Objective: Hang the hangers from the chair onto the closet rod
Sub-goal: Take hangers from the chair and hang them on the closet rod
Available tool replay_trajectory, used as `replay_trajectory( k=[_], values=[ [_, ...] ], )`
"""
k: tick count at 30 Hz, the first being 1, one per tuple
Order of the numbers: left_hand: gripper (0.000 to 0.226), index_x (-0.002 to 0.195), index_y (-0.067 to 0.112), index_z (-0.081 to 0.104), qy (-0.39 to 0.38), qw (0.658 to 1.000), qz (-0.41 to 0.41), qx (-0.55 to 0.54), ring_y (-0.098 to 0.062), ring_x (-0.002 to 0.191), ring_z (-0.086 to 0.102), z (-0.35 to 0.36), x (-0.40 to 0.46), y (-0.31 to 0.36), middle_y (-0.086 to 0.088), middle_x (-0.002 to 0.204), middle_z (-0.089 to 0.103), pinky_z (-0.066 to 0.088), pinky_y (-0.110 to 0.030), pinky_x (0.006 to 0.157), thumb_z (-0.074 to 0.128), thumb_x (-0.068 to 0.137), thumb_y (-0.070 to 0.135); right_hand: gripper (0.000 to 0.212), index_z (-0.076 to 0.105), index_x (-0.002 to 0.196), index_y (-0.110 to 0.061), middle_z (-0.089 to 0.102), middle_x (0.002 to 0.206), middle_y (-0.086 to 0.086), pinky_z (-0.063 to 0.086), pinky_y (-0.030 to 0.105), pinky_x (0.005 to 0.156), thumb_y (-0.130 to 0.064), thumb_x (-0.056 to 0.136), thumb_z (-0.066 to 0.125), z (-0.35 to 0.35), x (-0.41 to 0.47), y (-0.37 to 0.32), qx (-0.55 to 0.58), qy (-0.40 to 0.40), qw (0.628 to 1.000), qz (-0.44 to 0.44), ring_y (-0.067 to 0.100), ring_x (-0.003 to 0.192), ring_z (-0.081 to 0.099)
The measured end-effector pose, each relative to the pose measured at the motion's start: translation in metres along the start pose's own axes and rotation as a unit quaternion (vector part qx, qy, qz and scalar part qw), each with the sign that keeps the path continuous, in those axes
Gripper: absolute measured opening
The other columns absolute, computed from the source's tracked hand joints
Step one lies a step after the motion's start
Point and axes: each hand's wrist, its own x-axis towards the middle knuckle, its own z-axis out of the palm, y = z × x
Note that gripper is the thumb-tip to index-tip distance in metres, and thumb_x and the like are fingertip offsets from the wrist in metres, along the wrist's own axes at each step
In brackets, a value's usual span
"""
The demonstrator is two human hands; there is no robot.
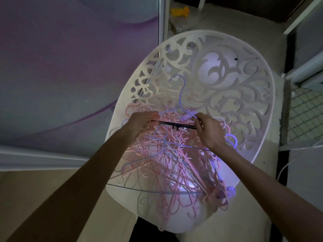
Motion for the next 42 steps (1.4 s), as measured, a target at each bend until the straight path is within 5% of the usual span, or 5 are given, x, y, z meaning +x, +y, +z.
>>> replay_trajectory(
  k=[8,13,23,29,42],
  values=[
    [0.052,0.133,0.018,0.048,0.095,0.855,0.309,0.406,-0.014,0.122,0.048,0.012,-0.001,0.011,0.006,0.133,0.048,0.035,-0.033,0.106,0.066,0.085,0.017,0.029,0.065,0.103,-0.031,0.051,0.058,-0.001,0.030,0.030,0.055,-0.041,0.093,0.039,-0.039,-0.022,-0.007,0.141,-0.090,0.981,-0.098,0.017,0.057,0.043],
    [0.028,0.092,0.044,0.066,-0.054,0.903,0.240,0.352,-0.032,0.102,0.062,0.020,-0.015,0.022,-0.005,0.119,0.066,0.052,-0.036,0.086,0.042,0.080,0.037,0.025,0.067,0.108,-0.032,0.056,0.066,0.011,0.035,0.032,0.057,-0.035,0.095,0.047,-0.062,-0.027,0.001,0.195,-0.173,0.960,-0.106,0.013,0.057,0.042],
    [0.040,0.123,0.010,0.058,0.190,0.934,0.062,0.298,-0.032,0.121,0.052,-0.061,0.004,-0.015,-0.014,0.131,0.055,0.043,-0.035,0.098,0.039,0.090,-0.003,0.017,0.069,0.093,-0.028,0.064,0.079,-0.003,0.044,0.035,0.070,-0.035,0.093,0.053,-0.067,-0.022,-0.010,0.155,-0.089,0.983,-0.038,0.015,0.070,0.056],
    [0.057,0.144,0.019,0.034,0.042,0.809,0.087,0.579,-0.022,0.133,0.041,-0.085,0.013,-0.044,-0.006,0.148,0.038,0.030,-0.029,0.107,0.056,0.091,0.014,0.020,0.067,0.106,-0.022,0.059,0.074,-0.008,0.039,0.029,0.064,-0.025,0.095,0.051,-0.066,0.000,-0.028,0.109,-0.114,0.986,-0.047,0.013,0.071,0.056],
    [0.007,0.091,0.024,0.068,0.136,0.869,0.178,0.441,-0.019,0.092,0.070,-0.095,0.040,-0.040,0.001,0.095,0.074,0.051,-0.028,0.083,0.064,0.085,0.025,0.029,0.070,0.102,-0.028,0.054,0.062,-0.003,0.039,0.030,0.069,-0.040,0.088,0.048,-0.070,0.040,-0.046,0.066,0.031,0.995,-0.061,0.024,0.073,0.059]
  ],
)
